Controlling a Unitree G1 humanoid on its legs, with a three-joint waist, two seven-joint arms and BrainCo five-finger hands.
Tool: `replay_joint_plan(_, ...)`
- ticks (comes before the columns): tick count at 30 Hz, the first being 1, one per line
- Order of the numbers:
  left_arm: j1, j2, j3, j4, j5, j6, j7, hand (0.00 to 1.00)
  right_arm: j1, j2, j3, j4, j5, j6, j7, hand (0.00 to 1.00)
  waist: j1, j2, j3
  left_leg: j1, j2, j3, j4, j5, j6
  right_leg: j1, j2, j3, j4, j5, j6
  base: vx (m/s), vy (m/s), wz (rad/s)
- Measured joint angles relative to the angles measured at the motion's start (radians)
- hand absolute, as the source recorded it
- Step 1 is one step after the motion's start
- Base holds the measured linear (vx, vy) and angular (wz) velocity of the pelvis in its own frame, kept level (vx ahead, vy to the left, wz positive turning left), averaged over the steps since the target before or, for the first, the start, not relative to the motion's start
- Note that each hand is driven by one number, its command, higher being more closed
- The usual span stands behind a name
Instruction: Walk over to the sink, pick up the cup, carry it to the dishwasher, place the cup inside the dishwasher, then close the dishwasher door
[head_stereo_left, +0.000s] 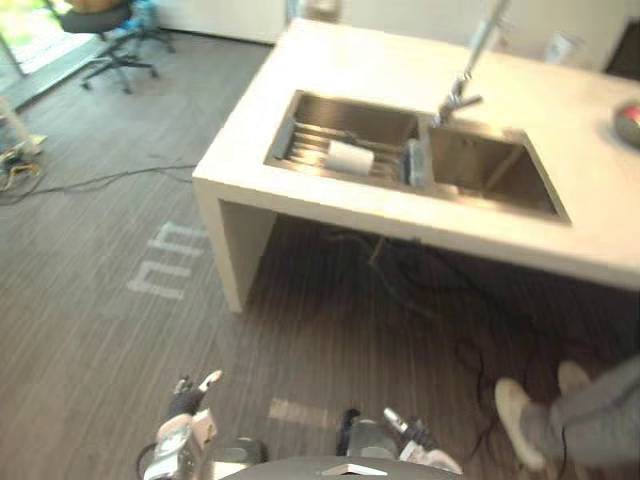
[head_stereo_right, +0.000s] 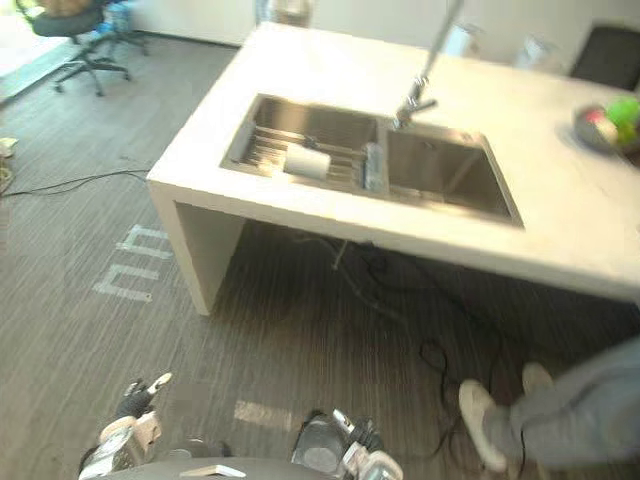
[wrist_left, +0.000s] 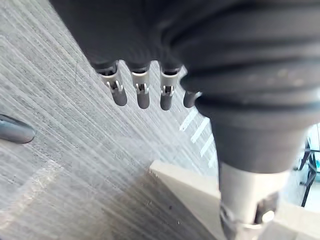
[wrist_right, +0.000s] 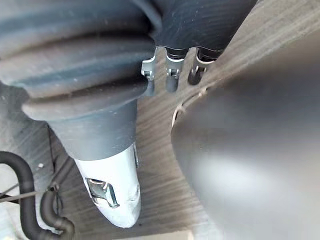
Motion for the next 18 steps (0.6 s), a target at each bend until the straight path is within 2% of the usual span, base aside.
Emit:
replay_joint_plan(1, -0.009, -0.067, -0.012, -0.041, 0.081, -0.162, 0.043, 0.0, 0.018, -0.04, 0.031, -0.007, 0.089, 0.057, 0.016, 0.0, -0.022, 0.055, -0.013, 0.022, 0.046, -0.051, -0.05, -0.002, -0.023, 0.148, 0.1, -0.057, -0.297, 0.073, -0.005, 0.06, -0.061, 0.11)
replay_joint_plan(6, -0.009, -0.067, -0.021, -0.043, 0.079, -0.16, 0.042, 0.0, 0.018, -0.041, 0.031, -0.014, 0.089, 0.056, 0.014, 0.0, -0.024, 0.055, -0.013, 0.023, 0.045, -0.047, -0.051, -0.002, -0.023, 0.143, 0.098, -0.055, -0.29, 0.073, -0.005, 0.0, 0.0, -0.01)
replay_joint_plan(8, -0.009, -0.064, -0.048, -0.06, 0.054, -0.144, 0.037, 0.0, 0.023, -0.04, 0.037, -0.044, 0.096, 0.05, 0.004, 0.0, -0.024, 0.058, -0.015, 0.025, 0.045, -0.029, -0.054, -0.001, -0.022, 0.123, 0.09, -0.048, -0.27, 0.067, -0.005, 0.0, 0.007, -0.19)
replay_joint_plan(11, -0.008, -0.064, -0.086, -0.163, -0.019, -0.115, 0.008, 0.0, 0.035, -0.036, 0.039, -0.097, 0.11, 0.024, -0.009, 0.0, -0.047, 0.064, -0.017, 0.037, 0.04, -0.017, -0.069, 0.004, -0.016, 0.094, 0.068, -0.042, -0.208, 0.037, -0.001, -0.03, 0.01, -0.06)
replay_joint_plan(13, -0.014, -0.064, -0.094, -0.277, -0.068, -0.116, -0.014, 0.0, 0.046, -0.031, 0.037, -0.133, 0.118, 0.008, -0.024, 0.0, -0.063, 0.068, -0.024, 0.044, 0.04, -0.012, -0.09, -0.008, -0.018, 0.072, 0.057, -0.042, -0.151, 0.0, -0.007, -0.07, -0.009, -0.01)
replay_joint_plan(15, -0.057, -0.057, -0.088, -0.451, -0.103, -0.145, -0.02, 0.0, 0.056, -0.029, -0.003, -0.162, 0.148, 0.003, -0.045, 0.0, -0.079, 0.083, -0.043, 0.034, 0.059, 0.04, -0.083, -0.031, -0.022, 0.029, 0.04, -0.066, -0.066, -0.051, -0.014, 0.01, -0.037, -0.03)
replay_joint_plan(16, -0.077, -0.055, -0.087, -0.496, -0.114, -0.159, -0.019, 0.0, 0.054, -0.032, -0.018, -0.163, 0.154, 0.002, -0.048, 0.0, -0.084, 0.081, -0.051, 0.032, 0.066, 0.056, -0.082, -0.034, -0.027, 0.02, 0.038, -0.073, -0.049, -0.061, -0.015, 0.07, -0.091, 0.03)
replay_joint_plan(17, -0.115, -0.053, -0.077, -0.595, -0.114, -0.194, 0.006, 0.0, 0.054, -0.039, -0.049, -0.163, 0.158, 0.003, -0.054, 0.0, -0.091, 0.107, -0.062, 0.007, 0.086, 0.069, -0.056, -0.045, -0.041, -0.004, 0.044, -0.097, -0.016, -0.089, -0.027, 0.13, -0.131, -0.1)
replay_joint_plan(18, -0.129, -0.06, -0.053, -0.686, -0.11, -0.226, 0.037, 0.0, 0.056, -0.052, -0.05, -0.161, 0.157, 0.006, -0.054, 0.0, -0.091, 0.115, -0.074, 0.006, 0.113, 0.089, -0.028, -0.056, -0.056, -0.002, 0.062, -0.129, -0.008, -0.108, -0.049, 0.27, -0.162, -0.25)
